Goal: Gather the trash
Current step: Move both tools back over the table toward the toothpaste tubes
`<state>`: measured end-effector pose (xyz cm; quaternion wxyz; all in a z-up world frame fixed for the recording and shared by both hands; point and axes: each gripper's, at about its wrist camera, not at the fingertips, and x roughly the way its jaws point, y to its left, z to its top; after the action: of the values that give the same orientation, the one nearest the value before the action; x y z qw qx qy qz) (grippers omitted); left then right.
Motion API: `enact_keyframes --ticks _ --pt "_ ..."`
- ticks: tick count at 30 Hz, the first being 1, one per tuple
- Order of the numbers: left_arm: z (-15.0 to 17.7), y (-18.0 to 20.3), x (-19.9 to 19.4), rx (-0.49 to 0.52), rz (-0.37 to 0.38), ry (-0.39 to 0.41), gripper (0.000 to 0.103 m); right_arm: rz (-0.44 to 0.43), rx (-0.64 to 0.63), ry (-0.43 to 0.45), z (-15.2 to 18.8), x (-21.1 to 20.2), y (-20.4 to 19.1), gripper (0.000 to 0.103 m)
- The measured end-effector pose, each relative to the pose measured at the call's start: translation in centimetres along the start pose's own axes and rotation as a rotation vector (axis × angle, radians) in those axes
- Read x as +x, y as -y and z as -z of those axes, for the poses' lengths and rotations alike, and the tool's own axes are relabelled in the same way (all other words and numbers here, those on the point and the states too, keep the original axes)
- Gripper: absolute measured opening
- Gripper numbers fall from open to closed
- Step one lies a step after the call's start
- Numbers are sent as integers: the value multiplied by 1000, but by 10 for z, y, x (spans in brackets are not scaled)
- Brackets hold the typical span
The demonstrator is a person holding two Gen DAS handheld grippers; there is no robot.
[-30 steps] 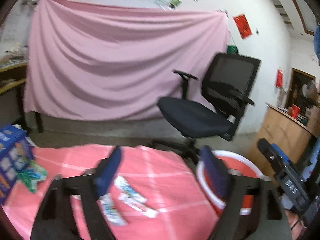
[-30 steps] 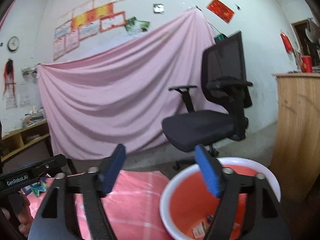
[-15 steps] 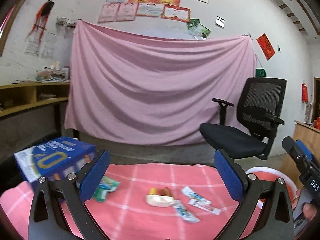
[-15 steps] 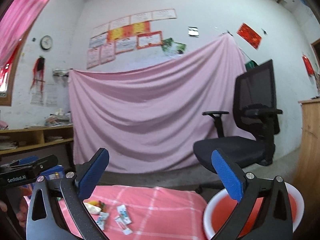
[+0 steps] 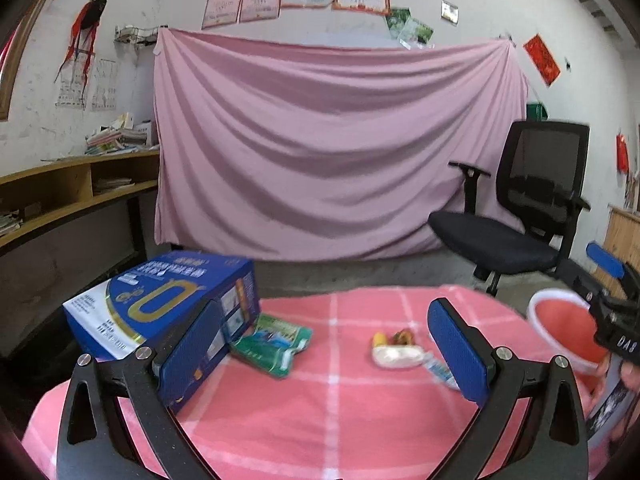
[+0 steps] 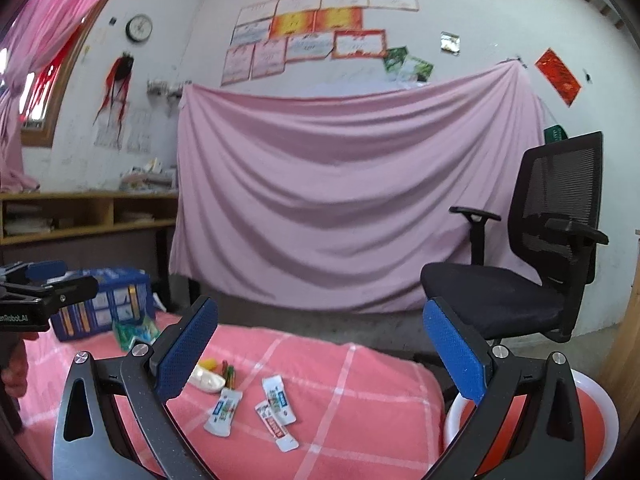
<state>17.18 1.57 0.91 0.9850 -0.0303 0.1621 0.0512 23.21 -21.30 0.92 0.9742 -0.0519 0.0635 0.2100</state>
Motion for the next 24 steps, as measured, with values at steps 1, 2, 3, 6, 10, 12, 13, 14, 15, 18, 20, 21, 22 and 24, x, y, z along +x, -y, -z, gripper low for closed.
enact_keyframes --ticks 1,2,3,6,10,12,13,14,15,18,20,21,22,24 --pt "3 -1 4 11 -6 -25 102 -3 -4 -18 2 3 -1 103" --pt "6 -2 7 14 -4 -47 102 -2 -8 -43 3 7 -2 103" --pt "9 -4 11 10 5 -72 102 2 -12 -68 3 12 -3 103" --pt "12 -5 20 -8 43 -125 102 16 -13 -153 10 24 -4 103" --pt "12 3 36 -9 76 -203 101 14 10 -281 18 41 1 101" --pt "13 8 44 -4 84 -235 101 3 26 -320 20 45 5 97" --pt "14 10 49 -1 89 -255 100 -1 31 -341 22 47 6 94" --pt "14 13 53 -1 100 -273 99 -11 37 -367 24 50 7 92" --pt "13 14 57 -2 110 -289 96 -28 44 -389 26 52 8 85" --pt "13 19 70 -4 144 -340 88 -61 52 -453 31 59 9 73" --pt "13 23 82 -5 172 -380 82 -87 53 -495 34 64 8 68" --pt "13 25 88 -3 180 -400 76 -107 54 -523 37 67 7 63" --pt "14 28 93 1 185 -422 73 -117 53 -541 38 69 6 59" --pt "15 31 103 7 196 -464 68 -141 52 -584 42 74 4 56"
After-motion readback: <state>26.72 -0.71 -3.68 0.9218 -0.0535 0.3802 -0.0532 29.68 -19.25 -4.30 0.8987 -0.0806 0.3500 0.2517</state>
